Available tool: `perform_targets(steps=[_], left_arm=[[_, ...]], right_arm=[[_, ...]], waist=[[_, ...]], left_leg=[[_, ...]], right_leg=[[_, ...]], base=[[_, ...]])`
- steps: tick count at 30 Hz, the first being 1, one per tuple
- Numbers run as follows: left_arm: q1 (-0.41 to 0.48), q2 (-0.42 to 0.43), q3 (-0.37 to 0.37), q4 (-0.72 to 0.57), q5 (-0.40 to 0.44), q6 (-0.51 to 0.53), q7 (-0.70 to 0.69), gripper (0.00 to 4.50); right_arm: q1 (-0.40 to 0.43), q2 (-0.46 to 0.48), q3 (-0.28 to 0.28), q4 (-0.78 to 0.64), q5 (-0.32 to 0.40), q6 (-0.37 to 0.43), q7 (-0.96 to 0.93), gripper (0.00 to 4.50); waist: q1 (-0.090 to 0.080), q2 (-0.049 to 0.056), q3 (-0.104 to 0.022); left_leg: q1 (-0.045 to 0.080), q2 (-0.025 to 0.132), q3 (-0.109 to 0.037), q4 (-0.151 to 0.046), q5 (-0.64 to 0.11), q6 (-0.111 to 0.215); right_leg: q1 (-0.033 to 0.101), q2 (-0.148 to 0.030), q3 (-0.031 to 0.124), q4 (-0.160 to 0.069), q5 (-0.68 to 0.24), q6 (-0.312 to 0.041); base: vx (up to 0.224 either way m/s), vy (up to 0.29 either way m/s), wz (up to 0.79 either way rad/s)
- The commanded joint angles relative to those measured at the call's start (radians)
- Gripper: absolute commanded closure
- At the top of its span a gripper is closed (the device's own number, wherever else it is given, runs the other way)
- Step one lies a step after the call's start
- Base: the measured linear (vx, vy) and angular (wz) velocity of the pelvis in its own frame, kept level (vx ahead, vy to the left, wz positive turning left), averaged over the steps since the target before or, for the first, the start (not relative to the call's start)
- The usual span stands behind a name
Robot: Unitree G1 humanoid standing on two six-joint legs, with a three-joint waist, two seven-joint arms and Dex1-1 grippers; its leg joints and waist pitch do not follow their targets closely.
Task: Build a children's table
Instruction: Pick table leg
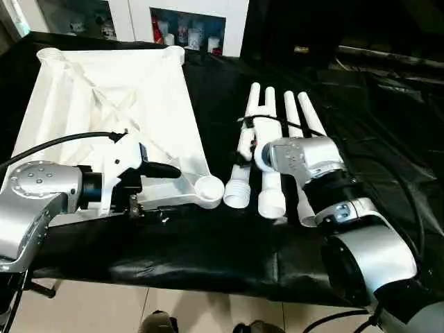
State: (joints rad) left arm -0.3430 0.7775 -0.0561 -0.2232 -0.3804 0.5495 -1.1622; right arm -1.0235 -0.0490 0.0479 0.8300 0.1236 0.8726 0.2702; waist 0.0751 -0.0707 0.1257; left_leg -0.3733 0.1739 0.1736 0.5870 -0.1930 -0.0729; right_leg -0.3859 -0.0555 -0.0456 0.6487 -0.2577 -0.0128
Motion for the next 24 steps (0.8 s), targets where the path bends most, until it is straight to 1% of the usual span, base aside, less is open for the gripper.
perform_targets(steps=[1, 2, 3, 5, 6, 7, 8, 9, 10, 11, 12, 13, 14, 15, 16, 17, 18, 19, 20, 21, 22, 23, 24], left_arm=[[0.011, 0.008, -0.012, -0.026, -0.009, 0.009, 0.002, 0.07], [0.013, 0.009, -0.014, -0.031, -0.01, 0.01, 0.001, 0.07], [0.016, 0.01, -0.016, -0.034, -0.012, 0.01, 0.0, 0.07], [0.014, 0.009, -0.021, -0.037, -0.009, 0.009, 0.0, 0.07], [0.014, 0.008, -0.023, -0.037, -0.007, 0.008, 0.001, 0.07], [0.013, 0.007, -0.025, -0.038, -0.004, 0.006, 0.002, 0.02], [0.01, 0.005, -0.027, -0.036, 0.001, 0.003, 0.006, 0.0], [0.008, 0.003, -0.029, -0.036, 0.003, 0.001, 0.009, 0.0], [0.005, 0.006, -0.035, -0.034, 0.017, -0.005, 0.015, 0.0], [0.005, 0.006, -0.035, -0.034, 0.017, -0.005, 0.015, 0.0], [0.001, 0.012, -0.046, -0.032, 0.04, -0.016, 0.022, 0.0], [0.001, 0.014, -0.05, -0.033, 0.048, -0.02, 0.025, 0.0], [0.001, 0.015, -0.054, -0.034, 0.056, -0.023, 0.028, 0.0], [0.001, 0.017, -0.058, -0.036, 0.064, -0.027, 0.032, 0.0], [0.001, 0.017, -0.065, -0.041, 0.075, -0.032, 0.04, 0.0], [0.0, 0.015, -0.067, -0.045, 0.078, -0.033, 0.044, 0.0], [-0.001, 0.011, -0.069, -0.05, 0.076, -0.03, 0.048, 0.0], [-0.001, 0.007, -0.07, -0.054, 0.073, -0.026, 0.052, 0.0], [-0.001, 0.002, -0.072, -0.058, 0.071, -0.025, 0.058, 0.0], [-0.001, -0.002, -0.076, -0.066, 0.067, -0.022, 0.061, 0.0], [0.0, -0.009, -0.08, -0.072, 0.064, -0.019, 0.065, 0.0], [0.001, -0.015, -0.084, -0.077, 0.065, -0.018, 0.07, 0.0], [0.003, -0.02, -0.087, -0.08, 0.065, -0.017, 0.072, 0.0]], right_arm=[[-0.001, -0.003, 0.003, 0.022, -0.002, 0.02, 0.012, 0.0], [-0.002, -0.002, 0.006, 0.034, -0.004, 0.019, 0.021, 0.0], [-0.002, -0.002, 0.011, 0.042, -0.007, 0.02, 0.026, 0.0], [-0.004, -0.006, 0.022, 0.059, -0.017, 0.024, 0.031, 0.0], [-0.004, -0.007, 0.025, 0.064, -0.021, 0.027, 0.031, 0.0], [-0.005, -0.009, 0.029, 0.07, -0.024, 0.028, 0.035, 0.17], [-0.007, -0.01, 0.03, 0.078, -0.027, 0.031, 0.034, 0.28], [-0.011, -0.012, 0.031, 0.086, -0.03, 0.031, 0.036, 0.35], [-0.013, -0.013, 0.033, 0.095, -0.035, 0.03, 0.035, 0.35], [-0.013, -0.013, 0.033, 0.095, -0.035, 0.03, 0.035, 0.47], [-0.018, -0.013, 0.026, 0.114, -0.037, 0.025, 0.029, 0.47], [-0.018, -0.013, 0.022, 0.119, -0.036, 0.022, 0.026, 0.6], [-0.018, -0.012, 0.018, 0.125, -0.035, 0.019, 0.024, 0.71], [-0.018, -0.011, 0.013, 0.132, -0.034, 0.017, 0.021, 0.78], [-0.017, -0.009, 0.004, 0.145, -0.031, 0.014, 0.014, 0.84], [-0.015, -0.008, -0.002, 0.153, -0.028, 0.012, 0.01, 0.84], [-0.013, -0.008, -0.007, 0.161, -0.027, 0.009, 0.005, 0.92], [-0.011, -0.009, -0.008, 0.166, -0.027, 0.005, 0.003, 1.07], [-0.009, -0.01, -0.01, 0.173, -0.028, 0.0, 0.0, 1.16], [-0.008, -0.012, -0.012, 0.178, -0.027, -0.002, 0.0, 1.21], [-0.006, -0.014, -0.015, 0.181, -0.027, -0.004, -0.001, 1.26], [-0.006, -0.015, -0.016, 0.187, -0.027, -0.008, -0.001, 1.26], [-0.006, -0.017, -0.018, 0.192, -0.026, -0.011, -0.001, 1.51]], waist=[[-0.004, 0.024, -0.074], [-0.004, 0.023, -0.076], [-0.004, 0.024, -0.077], [-0.005, 0.025, -0.076], [-0.005, 0.025, -0.08], [-0.005, 0.026, -0.08], [-0.005, 0.025, -0.083], [-0.005, 0.026, -0.083], [-0.004, 0.027, -0.089], [-0.004, 0.027, -0.088], [-0.003, 0.027, -0.093], [-0.004, 0.026, -0.092], [-0.002, 0.027, -0.099], [-0.002, 0.026, -0.098], [0.0, 0.025, -0.108], [0.003, 0.026, -0.109], [0.005, 0.026, -0.115], [0.006, 0.027, -0.115], [0.007, 0.027, -0.115], [0.009, 0.019, -0.117], [0.013, 0.021, -0.117], [0.013, 0.022, -0.117], [0.014, 0.022, -0.118]], left_leg=[[0.017, 0.045, -0.01, -0.061, 0.119, -0.015], [0.016, 0.045, -0.01, -0.06, 0.118, -0.013], [0.016, 0.045, -0.01, -0.06, 0.116, -0.012], [0.016, 0.046, -0.01, -0.061, 0.111, -0.013], [0.019, 0.047, -0.01, -0.061, 0.109, -0.013], [0.019, 0.048, -0.01, -0.061, 0.104, -0.015], [0.019, 0.048, -0.01, -0.06, 0.103, -0.016], [0.02, 0.048, -0.01, -0.06, 0.104, -0.019], [0.02, 0.048, -0.01, -0.058, 0.107, -0.021], [0.02, 0.048, -0.01, -0.059, 0.109, -0.022], [0.019, 0.047, -0.01, -0.057, 0.117, -0.022], [0.018, 0.047, -0.01, -0.056, 0.12, -0.021], [0.02, 0.047, -0.011, -0.055, 0.124, -0.021], [0.019, 0.047, -0.01, -0.054, 0.132, -0.02], [0.02, 0.048, -0.011, -0.051, 0.144, -0.02], [0.019, 0.046, -0.01, -0.05, 0.154, -0.02], [0.02, 0.045, -0.01, -0.047, 0.164, -0.021], [0.02, 0.045, -0.01, -0.047, 0.17, -0.022], [0.02, 0.044, -0.01, -0.046, 0.174, -0.022], [0.02, 0.045, -0.009, -0.046, 0.175, -0.022], [0.02, 0.044, -0.009, -0.046, 0.164, -0.028], [0.019, 0.044, -0.009, -0.047, 0.157, -0.032], [0.022, 0.046, -0.009, -0.048, 0.136, -0.044]], right_leg=[[0.056, -0.074, 0.055, -0.036, 0.367, -0.244], [0.058, -0.074, 0.055, -0.035, 0.368, -0.248], [0.058, -0.075, 0.054, -0.035, 0.368, -0.25], [0.057, -0.076, 0.054, -0.037, 0.359, -0.251], [0.057, -0.076, 0.054, -0.036, 0.351, -0.255], [0.057, -0.077, 0.053, -0.037, 0.34, -0.257], [0.059, -0.077, 0.053, -0.037, 0.337, -0.257], [0.057, -0.077, 0.053, -0.037, 0.334, -0.257], [0.059, -0.077, 0.053, -0.036, 0.337, -0.259], [0.058, -0.078, 0.053, -0.036, 0.341, -0.259], [0.061, -0.077, 0.053, -0.034, 0.354, -0.259], [0.061, -0.077, 0.053, -0.034, 0.358, -0.261], [0.064, -0.078, 0.052, -0.033, 0.359, -0.261], [0.062, -0.078, 0.052, -0.031, 0.371, -0.261], [0.066, -0.08, 0.051, -0.029, 0.385, -0.262], [0.065, -0.077, 0.051, -0.028, 0.397, -0.262], [0.068, -0.078, 0.05, -0.025, 0.414, -0.265], [0.067, -0.077, 0.05, -0.024, 0.422, -0.266], [0.066, -0.075, 0.049, -0.024, 0.429, -0.266], [0.066, -0.075, 0.049, -0.023, 0.432, -0.267], [0.066, -0.076, 0.049, -0.024, 0.417, -0.265], [0.065, -0.076, 0.049, -0.024, 0.41, -0.263], [0.063, -0.076, 0.048, -0.026, 0.39, -0.26]], base=[[0.0, 0.0, 0.0], [0.0, 0.0, 0.0], [0.0, 0.0, 0.0], [0.0, 0.0, 0.0], [0.0, 0.0, 0.0], [0.0, 0.0, 0.0], [0.0, 0.0, 0.0], [0.0, 0.0, 0.0], [0.0, 0.0, 0.0], [0.0, 0.0, 0.0], [0.0, 0.0, 0.0], [0.0, 0.0, 0.0], [0.0, 0.0, 0.0], [0.0, 0.0, 0.0], [0.0, 0.0, 0.0], [0.0, 0.0, 0.0], [0.0, 0.0, 0.0], [0.0, 0.0, 0.0], [0.0, 0.0, 0.0], [0.0, 0.0, 0.0], [0.0, 0.0, 0.0], [0.0, 0.0, 0.0], [0.0, 0.0, 0.0]])
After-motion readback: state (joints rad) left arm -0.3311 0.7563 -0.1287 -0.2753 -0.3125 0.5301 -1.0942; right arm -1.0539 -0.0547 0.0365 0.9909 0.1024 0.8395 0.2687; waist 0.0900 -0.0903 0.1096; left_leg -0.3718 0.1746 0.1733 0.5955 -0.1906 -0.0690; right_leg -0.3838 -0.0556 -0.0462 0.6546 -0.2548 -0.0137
